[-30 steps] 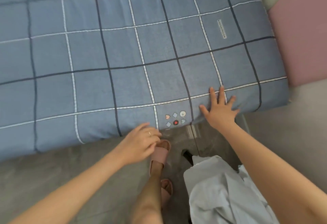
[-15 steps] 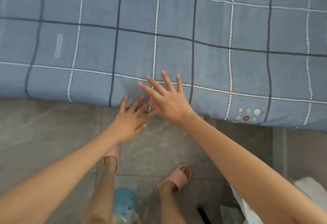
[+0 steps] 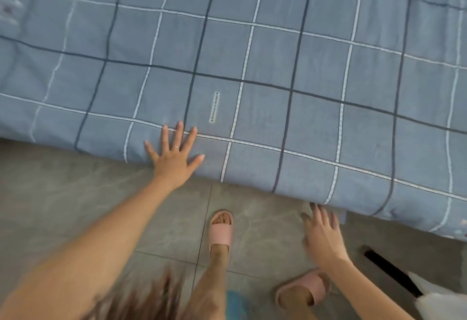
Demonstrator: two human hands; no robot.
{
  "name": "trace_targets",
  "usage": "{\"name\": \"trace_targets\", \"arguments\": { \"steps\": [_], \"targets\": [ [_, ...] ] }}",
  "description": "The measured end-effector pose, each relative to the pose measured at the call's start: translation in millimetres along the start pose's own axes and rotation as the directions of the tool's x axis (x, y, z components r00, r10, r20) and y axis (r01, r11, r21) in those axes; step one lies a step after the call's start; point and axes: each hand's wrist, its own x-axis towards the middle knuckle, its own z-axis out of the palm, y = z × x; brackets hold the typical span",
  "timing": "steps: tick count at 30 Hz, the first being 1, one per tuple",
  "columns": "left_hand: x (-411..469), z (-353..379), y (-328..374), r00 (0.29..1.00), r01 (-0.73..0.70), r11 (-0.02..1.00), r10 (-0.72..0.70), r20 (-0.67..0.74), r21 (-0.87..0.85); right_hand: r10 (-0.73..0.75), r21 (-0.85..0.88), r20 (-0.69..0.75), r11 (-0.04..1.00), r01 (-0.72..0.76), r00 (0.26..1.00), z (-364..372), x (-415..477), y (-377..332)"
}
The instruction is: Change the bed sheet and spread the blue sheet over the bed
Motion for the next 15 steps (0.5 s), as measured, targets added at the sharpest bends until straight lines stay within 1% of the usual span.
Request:
{"name": "trace_targets", "arguments": {
  "steps": [1, 2, 3, 4, 5, 6, 7, 8, 9, 10, 11, 12, 13, 14, 15],
  "targets": [
    [-4.9, 8.1, -28.8, 0.992, 0.104, 0.994, -0.102, 0.072, -0.020, -0.123, 0.031, -0.140, 0.991, 0.129, 0.983, -17.8, 12.2, -29.0],
    [-11.9, 14.0, -43.2, 0.980, 0.143, 0.990, -0.140, 0.143, -0.006, -0.205, 0.058, -0.286, 0.971, 0.230, 0.936, -35.1, 21.1, -47.7],
    [-22.2, 15.4, -56.9, 0.954, 0.170, 0.985, -0.169, 0.248, 0.019, -0.250, 0.089, -0.421, 0.945, 0.314, 0.872, -54.6, 29.5, -70.2],
    [-29.3, 21.3, -64.8, 0.923, 0.182, 0.982, -0.188, 0.336, 0.048, -0.280, 0.112, -0.513, 0.915, 0.387, 0.812, -76.1, 34.5, -87.0],
    [-36.3, 24.3, -72.9, 0.883, 0.235, 0.972, -0.225, 0.411, 0.026, -0.306, 0.118, -0.581, 0.885, 0.450, 0.754, -90.6, 40.2, -102.5],
    [-42.2, 24.1, -79.2, 0.849, 0.298, 0.954, -0.257, 0.462, -0.017, -0.315, 0.108, -0.624, 0.872, 0.478, 0.715, -103.4, 45.9, -117.1],
    [-47.2, 18.3, -79.9, 0.817, 0.335, 0.940, -0.260, 0.515, -0.058, -0.292, 0.109, -0.628, 0.885, 0.453, 0.721, -111.7, 50.4, -128.2],
    [-48.8, 12.9, -78.8, 0.820, 0.323, 0.944, -0.240, 0.520, -0.074, -0.263, 0.110, -0.580, 0.912, 0.394, 0.771, -117.5, 54.3, -137.7],
    [-50.7, 3.8, -78.1, 0.819, 0.298, 0.953, -0.222, 0.529, -0.061, -0.246, 0.095, -0.451, 0.943, 0.320, 0.858, -119.7, 58.8, -145.0],
    [-52.3, -7.5, -74.9, 0.828, 0.261, 0.964, -0.197, 0.525, -0.049, -0.229, 0.069, -0.239, 0.965, 0.252, 0.944, -125.1, 59.6, -149.6],
    [-53.3, -23.9, -70.3, 0.835, 0.239, 0.970, -0.181, 0.520, -0.046, -0.239, 0.016, -0.028, 0.971, 0.239, 0.971, -138.2, 59.5, -152.6],
    [-51.4, -40.2, -65.5, 0.842, 0.179, 0.983, -0.137, 0.522, -0.031, -0.273, -0.025, 0.143, 0.960, 0.279, 0.951, -153.8, 60.9, -154.6],
    [-51.9, -59.9, -56.5, 0.853, 0.127, 0.992, -0.095, 0.513, -0.028, -0.291, 0.001, 0.297, 0.953, 0.305, 0.910, -170.8, 57.7, -155.7],
    [-55.8, -82.1, -52.2, 0.874, 0.073, 0.997, -0.050, 0.484, -0.029, -0.317, 0.016, 0.386, 0.941, 0.338, 0.866, -189.2, 46.6, -155.9],
    [-63.0, -107.4, -49.9, 0.887, 0.025, 0.997, 0.009, 0.462, -0.067, -0.325, -0.003, 0.433, 0.932, 0.361, 0.841, -204.5, 34.8, -151.2]
  ]
}}
